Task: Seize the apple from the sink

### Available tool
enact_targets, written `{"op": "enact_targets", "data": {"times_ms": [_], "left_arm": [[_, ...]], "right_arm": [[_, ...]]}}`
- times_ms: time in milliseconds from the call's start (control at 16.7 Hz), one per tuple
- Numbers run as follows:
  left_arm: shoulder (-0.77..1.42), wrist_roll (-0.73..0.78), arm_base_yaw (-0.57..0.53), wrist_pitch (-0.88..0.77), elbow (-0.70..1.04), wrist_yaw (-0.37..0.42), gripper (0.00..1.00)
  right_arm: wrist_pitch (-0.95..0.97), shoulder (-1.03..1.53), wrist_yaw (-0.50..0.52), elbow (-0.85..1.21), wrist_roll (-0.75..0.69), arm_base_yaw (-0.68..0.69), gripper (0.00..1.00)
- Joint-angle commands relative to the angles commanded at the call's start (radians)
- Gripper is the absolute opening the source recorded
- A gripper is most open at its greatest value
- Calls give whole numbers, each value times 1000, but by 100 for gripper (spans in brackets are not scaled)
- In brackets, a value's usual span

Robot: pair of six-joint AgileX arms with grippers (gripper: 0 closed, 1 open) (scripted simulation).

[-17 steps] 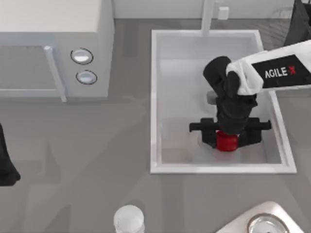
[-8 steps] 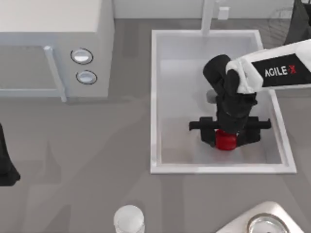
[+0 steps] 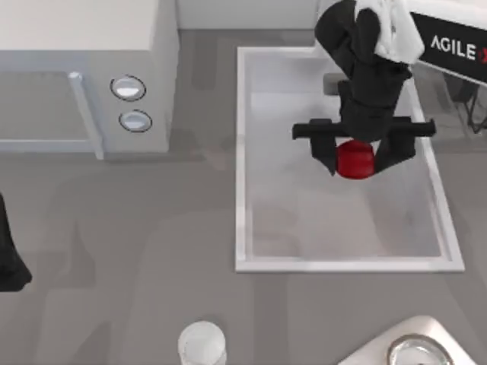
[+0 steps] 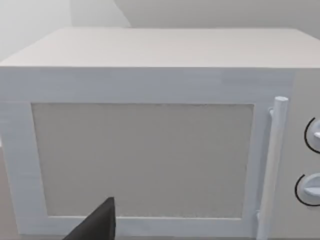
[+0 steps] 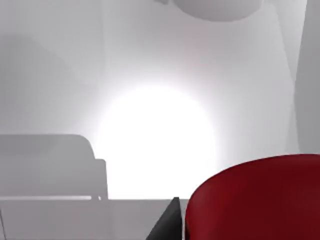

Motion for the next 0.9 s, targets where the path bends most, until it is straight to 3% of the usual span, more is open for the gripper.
{"op": "enact_targets", "data": {"times_ms": [420, 900], "left_arm": [[0, 0, 0, 0, 0, 0, 100], [0, 0, 0, 0, 0, 0, 100]], "right_arm": [[-415, -102, -1, 320, -7, -5, 0], [-437, -127, -3, 332, -21, -18, 0]]}}
